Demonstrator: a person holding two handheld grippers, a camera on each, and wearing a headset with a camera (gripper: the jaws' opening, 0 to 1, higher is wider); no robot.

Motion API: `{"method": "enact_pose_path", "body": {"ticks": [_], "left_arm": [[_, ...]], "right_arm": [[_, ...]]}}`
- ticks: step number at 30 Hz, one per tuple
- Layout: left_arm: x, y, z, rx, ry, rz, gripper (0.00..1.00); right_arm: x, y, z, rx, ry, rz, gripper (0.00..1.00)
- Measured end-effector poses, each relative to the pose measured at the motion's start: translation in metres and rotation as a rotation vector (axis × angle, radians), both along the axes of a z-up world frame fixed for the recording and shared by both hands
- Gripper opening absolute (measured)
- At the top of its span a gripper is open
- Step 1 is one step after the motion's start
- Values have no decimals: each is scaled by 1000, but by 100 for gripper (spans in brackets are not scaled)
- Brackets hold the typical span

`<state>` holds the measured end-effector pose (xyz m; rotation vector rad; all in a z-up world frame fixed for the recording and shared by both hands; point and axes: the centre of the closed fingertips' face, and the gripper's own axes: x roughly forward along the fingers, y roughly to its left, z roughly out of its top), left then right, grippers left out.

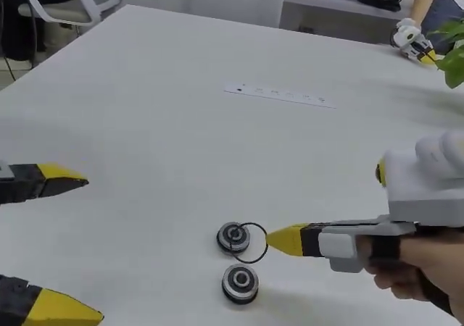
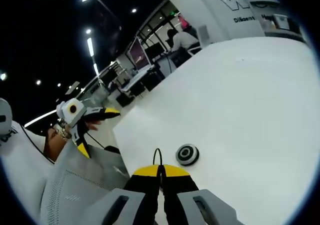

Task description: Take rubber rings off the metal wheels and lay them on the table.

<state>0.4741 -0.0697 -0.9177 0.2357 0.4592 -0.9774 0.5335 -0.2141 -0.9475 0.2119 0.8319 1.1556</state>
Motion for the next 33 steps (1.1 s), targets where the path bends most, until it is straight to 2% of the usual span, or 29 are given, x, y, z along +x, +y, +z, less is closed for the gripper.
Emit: {"method": "enact_pose_path", "body": {"ticks": [4,6,10,16,33], "left_arm": [[-4,0,-5,-22,16,25,91],[-7,-1,-8,-18,25,21,92],[-8,-3,-11,-18,27,30,94],[-9,-2,-10,-18,27,36,94],[-9,-2,-8,-31,20,44,94]], "right_arm": [[-2,6,7,18,-9,2,0],[-3,8,10,21,-15,7,0],[-3,14,18,48,-21,8,0],[-5,26,26,52,-43,43,0],[-10,59,23,-33,-85,198,0]]}}
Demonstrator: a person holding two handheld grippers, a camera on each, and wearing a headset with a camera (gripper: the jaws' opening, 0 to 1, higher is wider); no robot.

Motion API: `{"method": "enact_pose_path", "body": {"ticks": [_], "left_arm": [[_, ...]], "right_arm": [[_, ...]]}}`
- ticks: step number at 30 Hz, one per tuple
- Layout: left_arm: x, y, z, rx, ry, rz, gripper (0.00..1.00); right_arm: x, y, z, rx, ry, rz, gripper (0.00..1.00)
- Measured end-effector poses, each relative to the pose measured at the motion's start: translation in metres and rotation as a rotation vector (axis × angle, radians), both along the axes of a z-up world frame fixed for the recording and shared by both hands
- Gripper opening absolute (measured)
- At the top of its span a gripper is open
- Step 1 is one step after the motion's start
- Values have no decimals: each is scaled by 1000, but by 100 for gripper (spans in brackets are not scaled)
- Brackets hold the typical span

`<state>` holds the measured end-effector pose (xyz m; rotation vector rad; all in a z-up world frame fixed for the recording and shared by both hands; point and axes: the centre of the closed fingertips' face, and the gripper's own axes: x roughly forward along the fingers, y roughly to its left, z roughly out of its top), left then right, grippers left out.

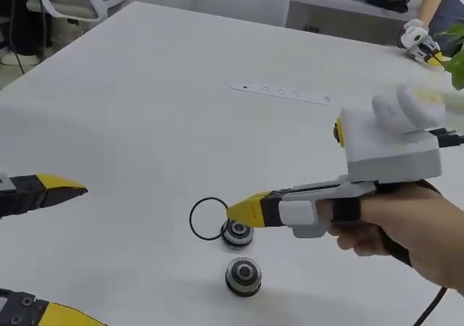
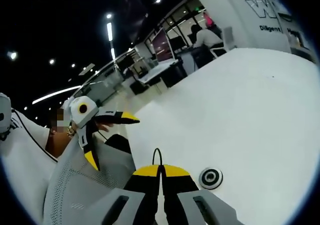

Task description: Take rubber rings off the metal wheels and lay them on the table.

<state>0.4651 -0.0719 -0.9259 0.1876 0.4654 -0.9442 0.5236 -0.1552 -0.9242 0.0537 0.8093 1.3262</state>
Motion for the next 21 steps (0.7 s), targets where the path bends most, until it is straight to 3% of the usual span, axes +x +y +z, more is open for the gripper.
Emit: {"method": "enact_pose_path", "body": {"ticks": [8,21], "left_arm": [[-1,0,-2,12,5,-8,95],[-1,0,-5,36,10,-18,96]], "right_arm": [[-4,11,-15,-66,-17,68,0],[-14,21,-56,-168,9,131,0]]}}
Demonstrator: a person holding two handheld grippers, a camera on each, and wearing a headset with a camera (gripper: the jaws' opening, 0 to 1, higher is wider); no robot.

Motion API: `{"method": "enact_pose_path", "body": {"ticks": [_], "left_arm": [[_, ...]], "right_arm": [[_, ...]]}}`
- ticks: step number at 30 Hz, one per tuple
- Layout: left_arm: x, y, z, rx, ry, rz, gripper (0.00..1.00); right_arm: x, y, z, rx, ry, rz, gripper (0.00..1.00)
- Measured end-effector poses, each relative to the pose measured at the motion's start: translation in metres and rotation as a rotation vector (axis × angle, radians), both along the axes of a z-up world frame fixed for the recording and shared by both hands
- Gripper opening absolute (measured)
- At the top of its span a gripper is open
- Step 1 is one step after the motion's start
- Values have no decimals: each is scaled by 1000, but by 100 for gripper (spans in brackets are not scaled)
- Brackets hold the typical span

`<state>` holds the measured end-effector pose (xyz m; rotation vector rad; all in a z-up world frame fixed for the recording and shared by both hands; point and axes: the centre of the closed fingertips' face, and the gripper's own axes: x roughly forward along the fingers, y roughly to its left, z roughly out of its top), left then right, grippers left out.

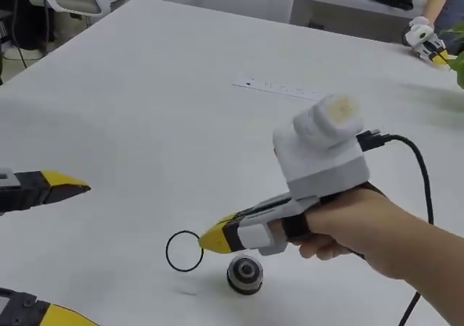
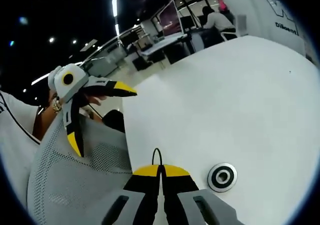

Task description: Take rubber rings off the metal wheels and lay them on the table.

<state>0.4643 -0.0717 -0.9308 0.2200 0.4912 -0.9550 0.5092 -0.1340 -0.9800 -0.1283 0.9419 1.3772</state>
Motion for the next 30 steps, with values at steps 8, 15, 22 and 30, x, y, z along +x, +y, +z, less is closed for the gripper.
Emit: {"method": "enact_pose_path", "body": {"ticks": [8,15,22,30], "left_arm": [[-1,1,-4,20,9,-5,96],[0,1,-5,18,8,-1,95],[1,3,-6,29,3,2,95],[2,3,-5,36,-2,5,95]], "right_arm": [[-4,-1,-22,-34,7,-17,0],[-5,-4,-31,-49,-14,-38,0],[0,-3,-35,-60,-50,-46,0],[-1,-8,-32,-73,-78,-39,6]]}}
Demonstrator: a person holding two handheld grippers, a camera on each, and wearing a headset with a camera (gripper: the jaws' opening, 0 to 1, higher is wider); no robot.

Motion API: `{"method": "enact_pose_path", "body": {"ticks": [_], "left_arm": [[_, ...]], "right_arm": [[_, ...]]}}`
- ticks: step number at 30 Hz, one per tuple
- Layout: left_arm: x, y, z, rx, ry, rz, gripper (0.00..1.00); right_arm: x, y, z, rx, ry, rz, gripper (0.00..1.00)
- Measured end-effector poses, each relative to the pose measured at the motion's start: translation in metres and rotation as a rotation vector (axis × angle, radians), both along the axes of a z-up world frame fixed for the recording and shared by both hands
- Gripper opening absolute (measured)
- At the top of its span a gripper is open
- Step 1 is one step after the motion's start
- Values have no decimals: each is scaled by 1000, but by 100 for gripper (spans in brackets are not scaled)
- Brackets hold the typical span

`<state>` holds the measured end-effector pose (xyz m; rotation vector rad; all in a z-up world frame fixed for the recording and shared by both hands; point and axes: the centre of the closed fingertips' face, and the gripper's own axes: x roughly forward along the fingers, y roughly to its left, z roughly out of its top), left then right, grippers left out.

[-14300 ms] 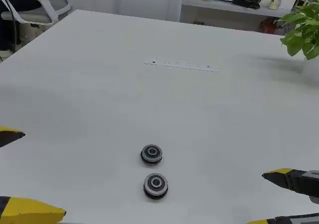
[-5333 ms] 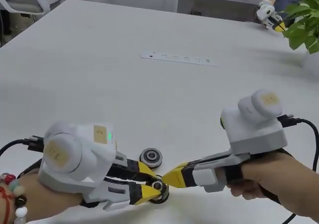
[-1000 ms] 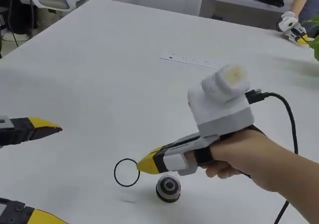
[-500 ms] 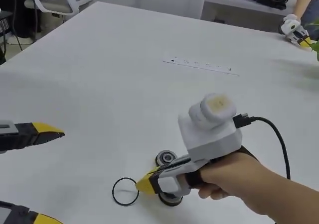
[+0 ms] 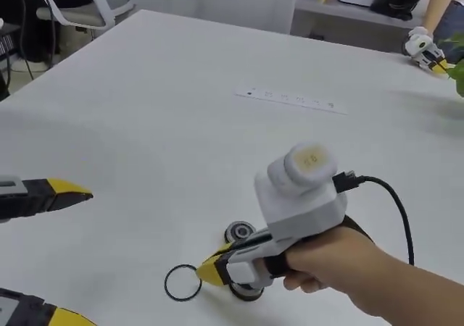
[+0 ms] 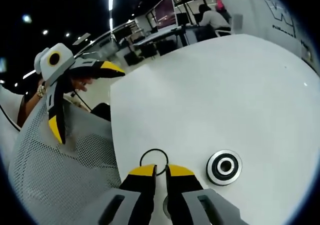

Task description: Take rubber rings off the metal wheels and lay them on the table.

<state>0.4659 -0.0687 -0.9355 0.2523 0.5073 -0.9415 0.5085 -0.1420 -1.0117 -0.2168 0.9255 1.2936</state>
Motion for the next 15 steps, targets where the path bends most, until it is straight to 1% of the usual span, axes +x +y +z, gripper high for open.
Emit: {"method": "enact_pose_path", "body": {"ticks": [4,8,9,13,15], "left_arm": [[-1,0,1,5,-1,-1,95],[-2,-3,1,6,6,-7,95],[-2,-4,1,5,7,-11,95],[1,-5,2,10,3,-14,95],[2,-7,4,7,2,-18,95]], "right_arm": [[2,-4,4,-3,-17,-1,8],[3,-13,11,-10,-36,2,9],[4,-16,15,-6,-48,-2,9],[9,-28,26,12,-72,-20,9],[9,-33,31,31,-81,-11,10]]}}
